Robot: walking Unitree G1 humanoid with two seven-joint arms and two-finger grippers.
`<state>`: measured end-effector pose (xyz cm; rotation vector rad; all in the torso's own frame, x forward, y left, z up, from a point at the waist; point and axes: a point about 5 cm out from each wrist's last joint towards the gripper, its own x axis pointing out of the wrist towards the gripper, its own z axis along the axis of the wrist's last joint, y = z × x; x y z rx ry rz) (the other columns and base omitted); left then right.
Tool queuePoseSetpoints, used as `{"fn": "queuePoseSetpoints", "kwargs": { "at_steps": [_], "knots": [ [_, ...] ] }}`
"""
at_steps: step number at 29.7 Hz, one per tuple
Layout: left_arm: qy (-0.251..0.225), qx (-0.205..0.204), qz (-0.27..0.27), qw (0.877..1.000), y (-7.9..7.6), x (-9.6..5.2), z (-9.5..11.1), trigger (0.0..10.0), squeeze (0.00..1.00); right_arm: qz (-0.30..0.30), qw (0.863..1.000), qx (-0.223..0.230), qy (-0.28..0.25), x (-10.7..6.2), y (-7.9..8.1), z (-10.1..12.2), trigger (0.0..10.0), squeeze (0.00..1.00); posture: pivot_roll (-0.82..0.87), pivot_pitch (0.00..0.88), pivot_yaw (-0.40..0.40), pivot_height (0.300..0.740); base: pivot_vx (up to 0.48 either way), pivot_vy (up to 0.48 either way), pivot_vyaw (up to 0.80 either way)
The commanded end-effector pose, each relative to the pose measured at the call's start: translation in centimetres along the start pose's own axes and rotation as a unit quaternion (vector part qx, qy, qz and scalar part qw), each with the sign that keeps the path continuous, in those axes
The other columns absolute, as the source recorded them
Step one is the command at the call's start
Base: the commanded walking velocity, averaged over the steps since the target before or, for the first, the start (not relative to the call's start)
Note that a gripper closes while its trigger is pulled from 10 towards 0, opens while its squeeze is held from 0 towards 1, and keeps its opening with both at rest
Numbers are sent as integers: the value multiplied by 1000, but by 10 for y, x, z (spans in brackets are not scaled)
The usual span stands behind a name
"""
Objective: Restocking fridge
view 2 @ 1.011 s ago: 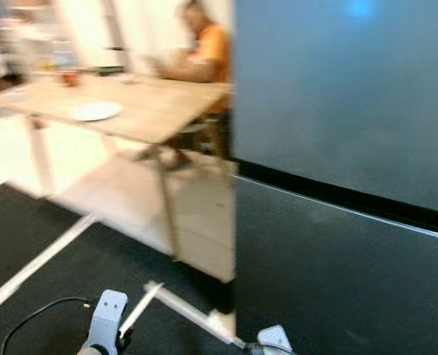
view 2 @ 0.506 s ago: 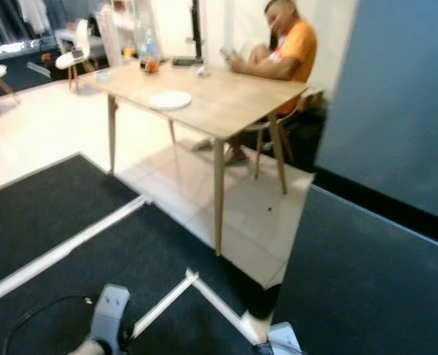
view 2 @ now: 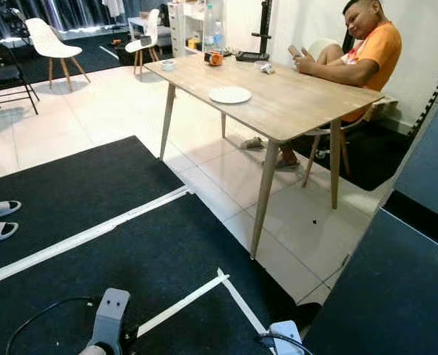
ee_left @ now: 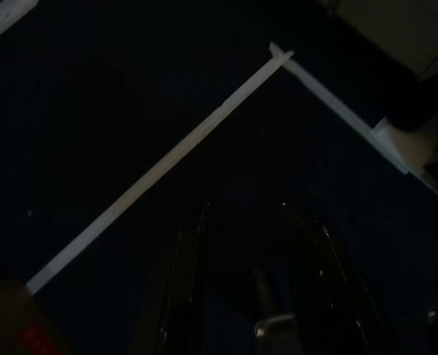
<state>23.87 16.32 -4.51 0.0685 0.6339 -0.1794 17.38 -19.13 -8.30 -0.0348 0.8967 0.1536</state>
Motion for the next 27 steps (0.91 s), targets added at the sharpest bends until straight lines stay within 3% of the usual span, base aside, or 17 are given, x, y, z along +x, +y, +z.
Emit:
{"fn": "queuePoseSetpoints", "kwargs": {
  "at_steps": [1,7,14,27],
  "knots": [
    [-5,-3,1,1000,0,0,1,10000,0,-1,1000,4,4,-1,0,-4,10000,0,-96,48,28,734,0,0,0],
    [-22,-1,-5,1000,-2,1,6,10000,0,2,1000,4,3,-1,1,-4,10000,0,-97,48,28,734,0,0,0],
    [-23,0,-6,1000,-2,1,7,10000,0,2,1000,5,2,-1,2,-3,10000,0,-93,47,31,734,257,0,0],
    [-20,1,-10,1000,-2,0,3,10000,0,1,1000,6,5,-1,3,-5,10000,0,-89,51,31,734,0,0,0]
  ]
}}
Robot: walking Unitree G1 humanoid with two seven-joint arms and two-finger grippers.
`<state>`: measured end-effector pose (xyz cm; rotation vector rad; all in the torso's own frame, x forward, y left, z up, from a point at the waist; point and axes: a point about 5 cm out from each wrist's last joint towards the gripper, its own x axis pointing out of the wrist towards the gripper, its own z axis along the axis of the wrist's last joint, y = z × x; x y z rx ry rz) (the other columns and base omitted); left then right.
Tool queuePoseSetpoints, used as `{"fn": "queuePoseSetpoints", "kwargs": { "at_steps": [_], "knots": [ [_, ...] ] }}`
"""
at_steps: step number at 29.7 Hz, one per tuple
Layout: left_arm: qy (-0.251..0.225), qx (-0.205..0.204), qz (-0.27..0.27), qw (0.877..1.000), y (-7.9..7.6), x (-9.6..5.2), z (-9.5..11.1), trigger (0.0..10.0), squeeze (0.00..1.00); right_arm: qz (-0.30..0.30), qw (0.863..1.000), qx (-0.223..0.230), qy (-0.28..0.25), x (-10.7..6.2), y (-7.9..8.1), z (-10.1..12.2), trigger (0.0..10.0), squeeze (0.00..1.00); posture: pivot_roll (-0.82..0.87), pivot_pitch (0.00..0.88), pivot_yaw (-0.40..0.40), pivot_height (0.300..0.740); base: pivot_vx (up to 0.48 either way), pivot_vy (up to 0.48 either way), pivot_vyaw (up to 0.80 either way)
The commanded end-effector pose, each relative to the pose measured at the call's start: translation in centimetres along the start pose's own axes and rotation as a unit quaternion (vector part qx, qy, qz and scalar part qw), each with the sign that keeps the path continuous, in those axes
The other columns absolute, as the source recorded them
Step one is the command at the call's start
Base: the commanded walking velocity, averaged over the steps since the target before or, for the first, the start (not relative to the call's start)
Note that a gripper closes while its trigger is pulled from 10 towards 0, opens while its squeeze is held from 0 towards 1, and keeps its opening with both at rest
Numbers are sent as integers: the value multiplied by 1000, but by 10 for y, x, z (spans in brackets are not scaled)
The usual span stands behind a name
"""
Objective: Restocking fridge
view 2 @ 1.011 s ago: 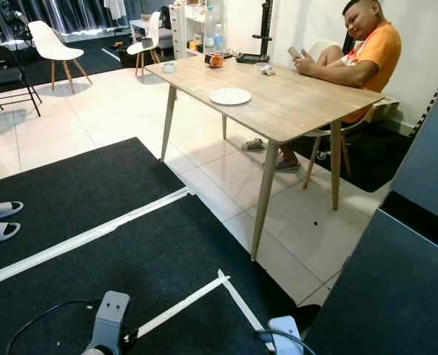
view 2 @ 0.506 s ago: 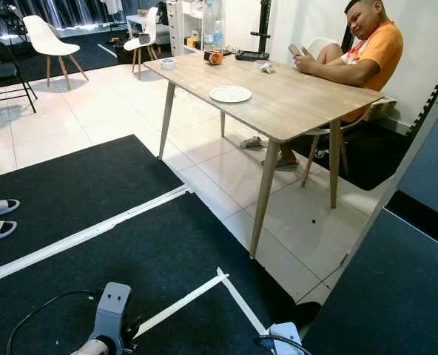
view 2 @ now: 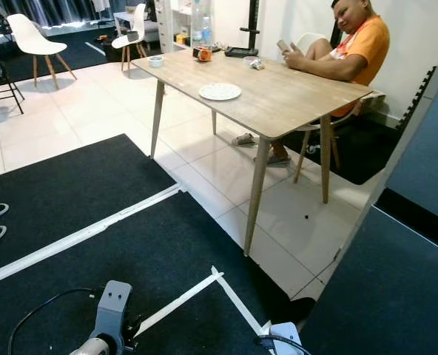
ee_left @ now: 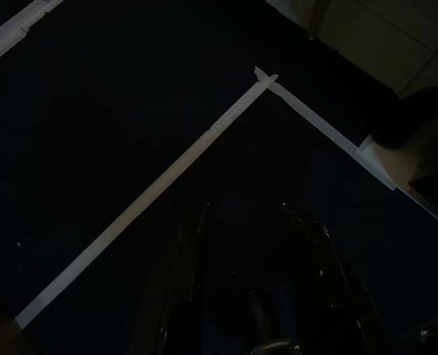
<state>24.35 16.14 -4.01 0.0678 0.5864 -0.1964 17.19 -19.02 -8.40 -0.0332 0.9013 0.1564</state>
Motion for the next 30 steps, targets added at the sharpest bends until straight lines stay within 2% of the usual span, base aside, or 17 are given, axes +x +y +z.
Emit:
{"fn": "queuePoseSetpoints", "kwargs": {
  "at_steps": [1,7,30],
  "knots": [
    [4,3,-4,1000,-1,-2,-4,10000,0,-1,1000,6,3,-1,2,-3,10000,0,-88,49,28,734,0,0,0],
    [-2,6,-6,1000,-3,-1,-2,10000,0,0,1000,3,3,0,1,-2,10000,0,-87,47,27,734,0,0,0],
    [-3,1,1,1000,-2,0,0,10000,0,3,1000,4,-1,0,1,1,10000,0,-88,47,23,734,303,0,0]
  ]
}}
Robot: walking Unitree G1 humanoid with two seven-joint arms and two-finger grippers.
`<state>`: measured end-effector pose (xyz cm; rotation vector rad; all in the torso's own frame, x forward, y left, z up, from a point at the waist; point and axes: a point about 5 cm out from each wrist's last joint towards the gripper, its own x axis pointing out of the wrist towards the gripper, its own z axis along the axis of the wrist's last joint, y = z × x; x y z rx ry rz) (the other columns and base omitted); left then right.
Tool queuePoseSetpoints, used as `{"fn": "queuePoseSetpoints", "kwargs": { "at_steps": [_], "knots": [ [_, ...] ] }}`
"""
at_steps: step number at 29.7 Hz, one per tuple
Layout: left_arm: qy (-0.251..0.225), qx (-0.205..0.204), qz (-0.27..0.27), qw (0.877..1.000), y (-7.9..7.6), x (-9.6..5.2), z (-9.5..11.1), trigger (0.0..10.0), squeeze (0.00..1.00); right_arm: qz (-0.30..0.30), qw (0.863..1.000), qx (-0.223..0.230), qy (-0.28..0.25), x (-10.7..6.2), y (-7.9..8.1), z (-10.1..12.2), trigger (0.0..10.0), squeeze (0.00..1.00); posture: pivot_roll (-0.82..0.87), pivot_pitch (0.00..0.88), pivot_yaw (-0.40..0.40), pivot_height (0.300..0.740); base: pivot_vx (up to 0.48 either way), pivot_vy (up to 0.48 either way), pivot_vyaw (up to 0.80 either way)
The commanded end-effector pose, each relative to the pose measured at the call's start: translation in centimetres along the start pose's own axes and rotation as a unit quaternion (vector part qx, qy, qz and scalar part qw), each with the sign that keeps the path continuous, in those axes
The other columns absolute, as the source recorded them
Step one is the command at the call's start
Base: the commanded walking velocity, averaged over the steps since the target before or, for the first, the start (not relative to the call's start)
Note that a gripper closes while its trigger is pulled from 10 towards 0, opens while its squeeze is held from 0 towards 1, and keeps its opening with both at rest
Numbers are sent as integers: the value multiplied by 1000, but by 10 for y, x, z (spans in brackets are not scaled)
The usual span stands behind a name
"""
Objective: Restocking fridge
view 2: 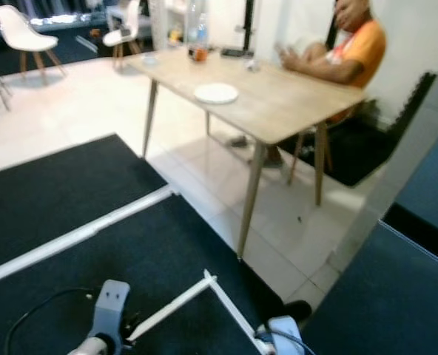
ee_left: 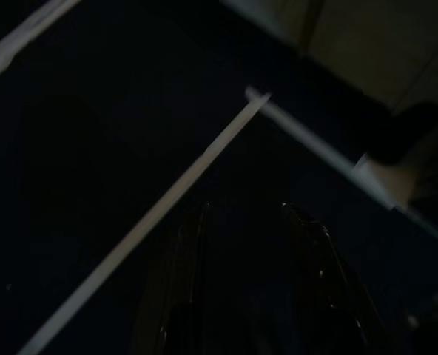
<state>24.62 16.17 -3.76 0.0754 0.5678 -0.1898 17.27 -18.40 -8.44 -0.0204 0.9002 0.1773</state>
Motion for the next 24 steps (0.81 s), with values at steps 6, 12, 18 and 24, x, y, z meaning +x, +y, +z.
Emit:
{"fn": "queuePoseSetpoints", "kwargs": {
  "at_steps": [6,12,18,24],
  "knots": [
    [5,-3,-2,1000,-2,-1,-3,10000,0,-7,1000,3,-2,-1,-4,1,10000,0,-84,44,23,734,309,0,0],
    [9,-1,0,1000,0,-1,-4,10000,0,-1,1000,6,-5,-1,-2,0,10000,0,-80,42,20,734,311,0,0],
    [8,-5,1,1000,-1,-2,-5,10000,0,3,1000,4,-6,-1,-2,0,10000,0,-79,42,17,734,311,0,0],
    [7,-8,1,1000,-1,-2,-6,10000,0,4,1000,2,-6,-1,-2,0,10000,0,-79,35,12,734,312,0,0]
  ]
}}
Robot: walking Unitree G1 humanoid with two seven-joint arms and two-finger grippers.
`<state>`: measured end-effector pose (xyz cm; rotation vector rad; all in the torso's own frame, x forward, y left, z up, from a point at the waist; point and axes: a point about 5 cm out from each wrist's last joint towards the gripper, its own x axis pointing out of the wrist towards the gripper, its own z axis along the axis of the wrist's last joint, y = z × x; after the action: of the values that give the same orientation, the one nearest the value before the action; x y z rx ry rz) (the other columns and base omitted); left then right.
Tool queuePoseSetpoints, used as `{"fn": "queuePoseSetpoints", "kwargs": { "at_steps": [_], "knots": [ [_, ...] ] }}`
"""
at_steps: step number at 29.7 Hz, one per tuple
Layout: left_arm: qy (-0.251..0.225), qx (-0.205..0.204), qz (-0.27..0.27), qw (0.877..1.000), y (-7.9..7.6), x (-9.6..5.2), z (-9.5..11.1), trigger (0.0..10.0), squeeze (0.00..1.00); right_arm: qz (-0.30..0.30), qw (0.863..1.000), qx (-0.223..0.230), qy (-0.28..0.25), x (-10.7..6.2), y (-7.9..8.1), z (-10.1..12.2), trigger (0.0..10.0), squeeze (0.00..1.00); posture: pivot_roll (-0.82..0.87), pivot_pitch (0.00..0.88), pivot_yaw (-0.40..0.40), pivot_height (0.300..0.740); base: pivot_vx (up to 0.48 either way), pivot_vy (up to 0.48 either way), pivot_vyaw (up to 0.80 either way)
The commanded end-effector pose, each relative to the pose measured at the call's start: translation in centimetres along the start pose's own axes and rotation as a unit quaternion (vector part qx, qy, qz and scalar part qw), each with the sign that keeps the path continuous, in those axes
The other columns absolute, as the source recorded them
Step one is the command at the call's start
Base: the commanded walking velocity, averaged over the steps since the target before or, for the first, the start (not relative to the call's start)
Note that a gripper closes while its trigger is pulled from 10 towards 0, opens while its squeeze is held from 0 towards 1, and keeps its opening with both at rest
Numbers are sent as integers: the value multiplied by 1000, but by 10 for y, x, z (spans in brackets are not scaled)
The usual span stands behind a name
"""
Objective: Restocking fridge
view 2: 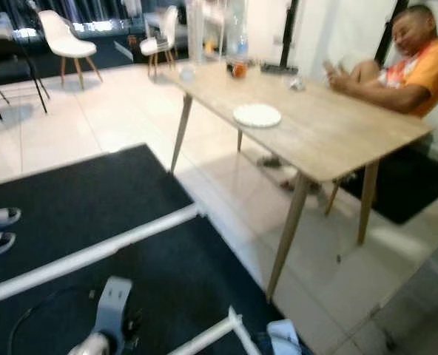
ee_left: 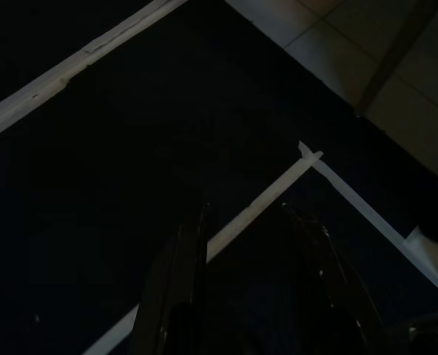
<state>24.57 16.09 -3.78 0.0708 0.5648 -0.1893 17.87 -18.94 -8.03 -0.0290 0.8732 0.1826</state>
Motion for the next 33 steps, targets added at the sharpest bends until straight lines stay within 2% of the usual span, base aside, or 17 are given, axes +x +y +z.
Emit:
{"fn": "queuePoseSetpoints", "kwargs": {
  "at_steps": [1,33],
  "knots": [
    [9,-6,1,1000,0,-2,-6,10000,0,4,1000,7,7,-1,4,-6,10000,0,-79,35,12,734,311,0,0],
    [11,-12,1,1000,-2,-4,-9,10000,0,14,1000,-5,5,-1,3,-5,10000,0,-83,36,-1,734,311,0,0]
  ]
}}
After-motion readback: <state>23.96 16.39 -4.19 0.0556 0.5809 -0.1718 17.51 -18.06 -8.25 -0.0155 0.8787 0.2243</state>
